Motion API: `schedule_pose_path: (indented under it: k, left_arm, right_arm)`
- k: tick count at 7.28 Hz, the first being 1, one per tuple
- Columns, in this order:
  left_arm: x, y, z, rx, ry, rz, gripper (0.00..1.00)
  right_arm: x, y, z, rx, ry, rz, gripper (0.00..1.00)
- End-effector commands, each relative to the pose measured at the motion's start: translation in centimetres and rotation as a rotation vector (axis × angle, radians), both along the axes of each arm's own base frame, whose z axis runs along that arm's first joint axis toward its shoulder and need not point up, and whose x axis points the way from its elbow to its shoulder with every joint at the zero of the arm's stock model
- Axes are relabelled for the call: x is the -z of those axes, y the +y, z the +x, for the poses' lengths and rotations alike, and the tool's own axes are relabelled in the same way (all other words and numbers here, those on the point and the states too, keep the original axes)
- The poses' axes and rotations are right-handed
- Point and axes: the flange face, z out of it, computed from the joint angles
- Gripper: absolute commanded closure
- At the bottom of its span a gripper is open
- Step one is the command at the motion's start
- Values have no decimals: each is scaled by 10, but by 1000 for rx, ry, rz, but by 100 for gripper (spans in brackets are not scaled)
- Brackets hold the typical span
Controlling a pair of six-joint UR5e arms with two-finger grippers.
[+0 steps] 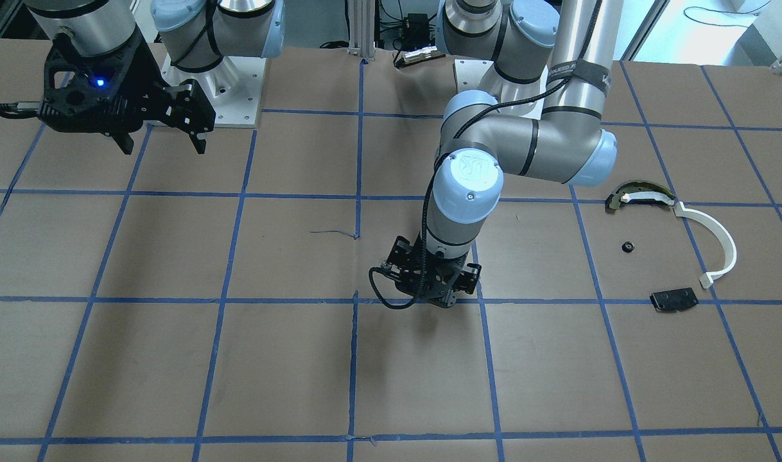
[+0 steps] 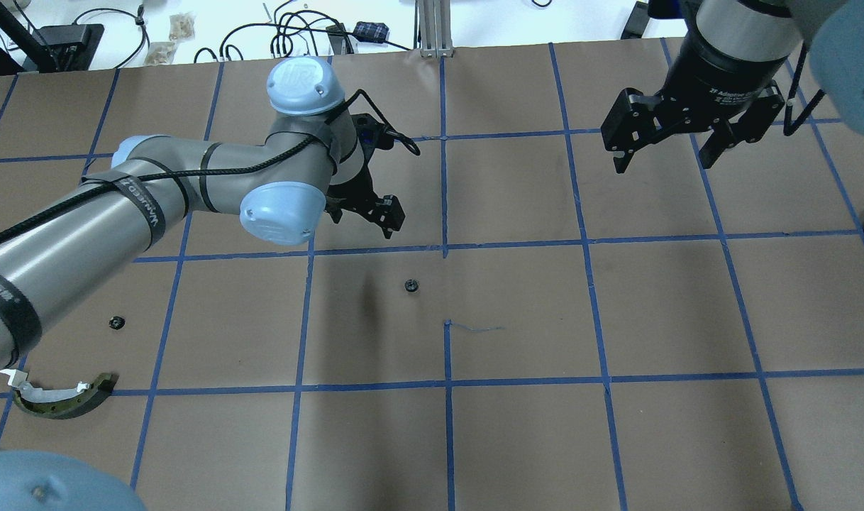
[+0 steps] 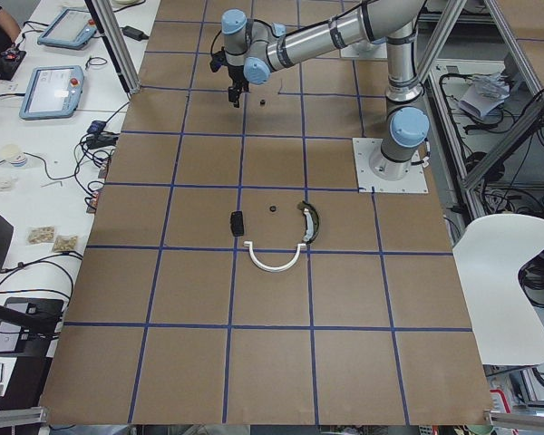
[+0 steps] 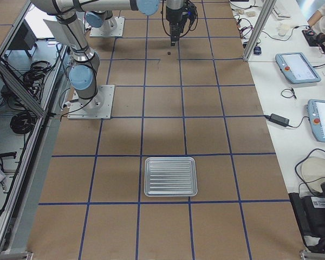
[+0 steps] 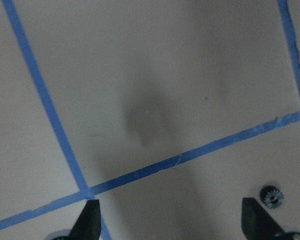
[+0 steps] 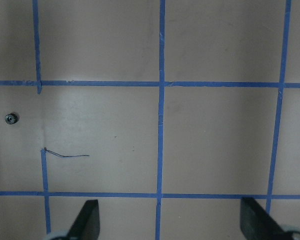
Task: Place bearing gear from tray to pile
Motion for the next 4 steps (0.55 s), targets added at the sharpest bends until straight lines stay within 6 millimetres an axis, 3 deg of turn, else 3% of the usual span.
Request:
schedule_pose_path:
  k: [1,4]
  left_arm:
    - [34,9,-21,32,7,43,0]
    - [55,31,-44,80,-6,89,0]
  right_arm:
    - [0,0,0,-6,7,-4,0]
    - [-3,-2,0,1,8,-27,0]
